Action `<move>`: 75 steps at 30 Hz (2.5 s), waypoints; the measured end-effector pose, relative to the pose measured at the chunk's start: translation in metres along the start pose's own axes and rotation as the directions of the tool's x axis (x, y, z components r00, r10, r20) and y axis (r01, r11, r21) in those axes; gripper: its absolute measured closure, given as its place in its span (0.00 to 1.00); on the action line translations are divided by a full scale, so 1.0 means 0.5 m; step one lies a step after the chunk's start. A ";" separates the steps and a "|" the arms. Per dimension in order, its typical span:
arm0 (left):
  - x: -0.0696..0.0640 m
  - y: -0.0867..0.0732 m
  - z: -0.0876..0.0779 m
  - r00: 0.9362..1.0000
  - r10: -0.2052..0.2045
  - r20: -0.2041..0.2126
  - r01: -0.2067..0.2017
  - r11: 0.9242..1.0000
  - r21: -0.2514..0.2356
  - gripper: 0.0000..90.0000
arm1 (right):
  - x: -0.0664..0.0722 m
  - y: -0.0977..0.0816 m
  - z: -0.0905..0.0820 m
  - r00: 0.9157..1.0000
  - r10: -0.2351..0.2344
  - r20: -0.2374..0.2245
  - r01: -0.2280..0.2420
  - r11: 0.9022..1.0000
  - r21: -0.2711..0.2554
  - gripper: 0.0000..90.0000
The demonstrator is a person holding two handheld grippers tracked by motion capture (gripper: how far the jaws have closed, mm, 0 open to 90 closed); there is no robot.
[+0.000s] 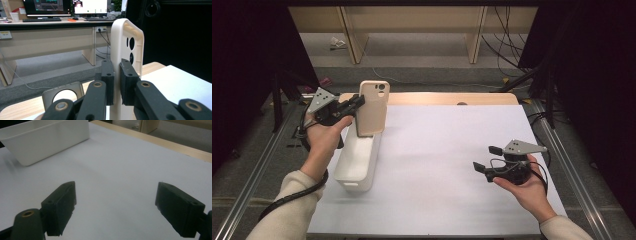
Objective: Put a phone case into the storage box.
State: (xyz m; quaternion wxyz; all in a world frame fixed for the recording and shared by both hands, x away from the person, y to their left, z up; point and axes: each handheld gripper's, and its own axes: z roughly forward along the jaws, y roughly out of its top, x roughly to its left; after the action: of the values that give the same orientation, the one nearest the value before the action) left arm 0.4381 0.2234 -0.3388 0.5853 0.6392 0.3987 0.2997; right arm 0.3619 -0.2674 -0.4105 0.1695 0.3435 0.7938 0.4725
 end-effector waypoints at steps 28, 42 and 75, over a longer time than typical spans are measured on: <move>0.095 -0.007 0.054 0.997 -0.035 -0.073 0.038 0.999 0.038 0.92 | -0.002 -0.001 0.000 1.000 0.002 0.000 -0.002 1.000 0.000 0.20; 0.134 -0.058 0.078 0.992 -0.102 -0.080 0.107 0.993 0.058 0.92 | -0.003 -0.001 0.000 1.000 0.005 0.001 -0.005 1.000 -0.001 0.20; 0.159 -0.131 0.087 0.984 -0.153 -0.091 0.163 0.980 0.115 0.92 | -0.003 -0.003 0.003 1.000 0.006 0.001 -0.006 1.000 0.003 0.20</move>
State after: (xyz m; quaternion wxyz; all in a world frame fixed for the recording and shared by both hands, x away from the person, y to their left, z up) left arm 0.5045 0.2693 -0.4159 0.5505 0.6270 0.4895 0.2532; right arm 0.3633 -0.2681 -0.4123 0.1676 0.3464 0.7934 0.4716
